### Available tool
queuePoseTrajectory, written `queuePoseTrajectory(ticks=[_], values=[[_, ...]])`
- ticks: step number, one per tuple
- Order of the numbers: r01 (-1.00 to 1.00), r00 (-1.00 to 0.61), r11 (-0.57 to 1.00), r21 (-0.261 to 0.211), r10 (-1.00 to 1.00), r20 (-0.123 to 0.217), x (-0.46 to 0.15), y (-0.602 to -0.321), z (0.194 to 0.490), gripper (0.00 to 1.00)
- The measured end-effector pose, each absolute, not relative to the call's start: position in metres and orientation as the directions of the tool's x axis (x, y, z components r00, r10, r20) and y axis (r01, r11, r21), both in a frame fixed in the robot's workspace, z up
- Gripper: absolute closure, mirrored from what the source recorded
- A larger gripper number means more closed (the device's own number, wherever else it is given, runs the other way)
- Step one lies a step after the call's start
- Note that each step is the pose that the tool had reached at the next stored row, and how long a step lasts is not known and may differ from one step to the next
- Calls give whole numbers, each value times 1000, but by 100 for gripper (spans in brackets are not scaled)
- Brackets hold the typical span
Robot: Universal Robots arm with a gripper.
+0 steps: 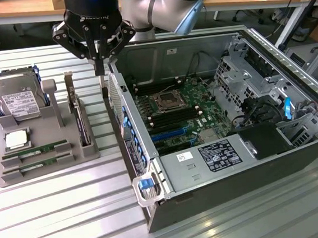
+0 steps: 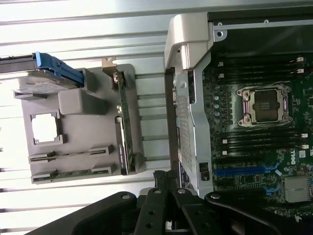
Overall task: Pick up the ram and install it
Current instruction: 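Reach for the ram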
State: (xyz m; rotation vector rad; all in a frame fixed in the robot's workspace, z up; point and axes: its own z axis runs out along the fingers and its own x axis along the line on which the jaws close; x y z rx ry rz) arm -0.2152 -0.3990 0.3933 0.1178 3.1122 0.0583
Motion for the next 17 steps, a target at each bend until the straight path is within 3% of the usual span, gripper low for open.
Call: queuePoseTrajectory(ticks=[17], values=[[75,-997,996,38,76,-25,-224,-399,393,89]])
